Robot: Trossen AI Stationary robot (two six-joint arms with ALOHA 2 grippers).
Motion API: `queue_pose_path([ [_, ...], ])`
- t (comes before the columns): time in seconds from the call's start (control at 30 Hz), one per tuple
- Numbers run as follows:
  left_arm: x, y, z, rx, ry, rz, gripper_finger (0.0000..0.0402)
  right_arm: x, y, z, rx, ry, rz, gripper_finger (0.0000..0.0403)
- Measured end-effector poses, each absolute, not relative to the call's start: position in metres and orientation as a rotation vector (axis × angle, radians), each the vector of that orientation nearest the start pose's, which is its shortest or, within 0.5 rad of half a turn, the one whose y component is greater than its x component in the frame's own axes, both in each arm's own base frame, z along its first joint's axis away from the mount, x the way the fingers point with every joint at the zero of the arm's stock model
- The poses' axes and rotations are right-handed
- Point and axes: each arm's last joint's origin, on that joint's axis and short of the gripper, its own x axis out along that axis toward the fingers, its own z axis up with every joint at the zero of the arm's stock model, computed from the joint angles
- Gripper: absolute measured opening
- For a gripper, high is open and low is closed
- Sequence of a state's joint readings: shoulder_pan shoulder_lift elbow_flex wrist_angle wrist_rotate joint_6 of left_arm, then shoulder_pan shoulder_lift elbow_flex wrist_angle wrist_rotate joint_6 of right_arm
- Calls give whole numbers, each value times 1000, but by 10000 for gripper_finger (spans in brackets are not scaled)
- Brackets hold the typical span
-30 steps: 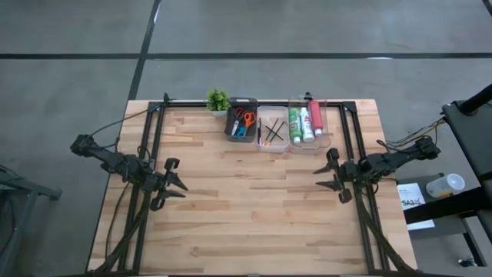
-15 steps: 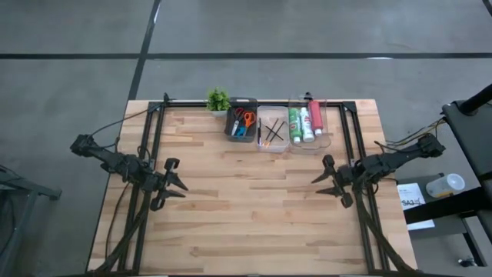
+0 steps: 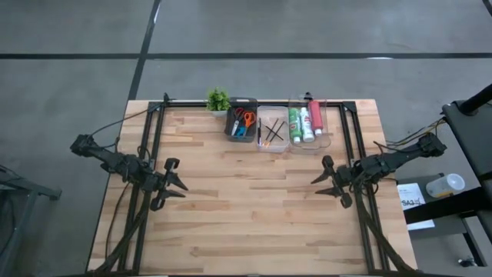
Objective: Pick & Place Paint Supplies
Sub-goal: Return to Home Position
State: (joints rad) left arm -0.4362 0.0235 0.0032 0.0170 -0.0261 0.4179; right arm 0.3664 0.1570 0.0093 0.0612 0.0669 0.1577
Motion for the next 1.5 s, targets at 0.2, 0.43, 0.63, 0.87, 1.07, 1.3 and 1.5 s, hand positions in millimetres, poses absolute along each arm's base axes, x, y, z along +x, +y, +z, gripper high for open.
queue_pose_path([
  [0.2, 90, -41, 164, 412, -82, -405, 118, 99, 39, 160, 152, 119, 377, 168],
  [0.43, 90, -41, 164, 412, -82, -405, 118, 99, 40, 159, 208, 137, 407, 168],
  [0.63, 90, -41, 164, 413, -83, -405, 118, 99, 40, 159, 241, 146, 414, 168],
  [0.87, 90, -41, 164, 412, -83, -405, 118, 98, 42, 159, 257, 163, 501, 168],
  [1.07, 90, -41, 164, 412, -83, -405, 118, 97, 44, 159, 299, 182, 545, 168],
  [1.3, 90, -41, 164, 413, -83, -405, 118, 97, 44, 159, 262, 173, 562, 168],
  [1.5, 90, -41, 164, 413, -83, -405, 118, 97, 44, 159, 256, 171, 562, 168],
])
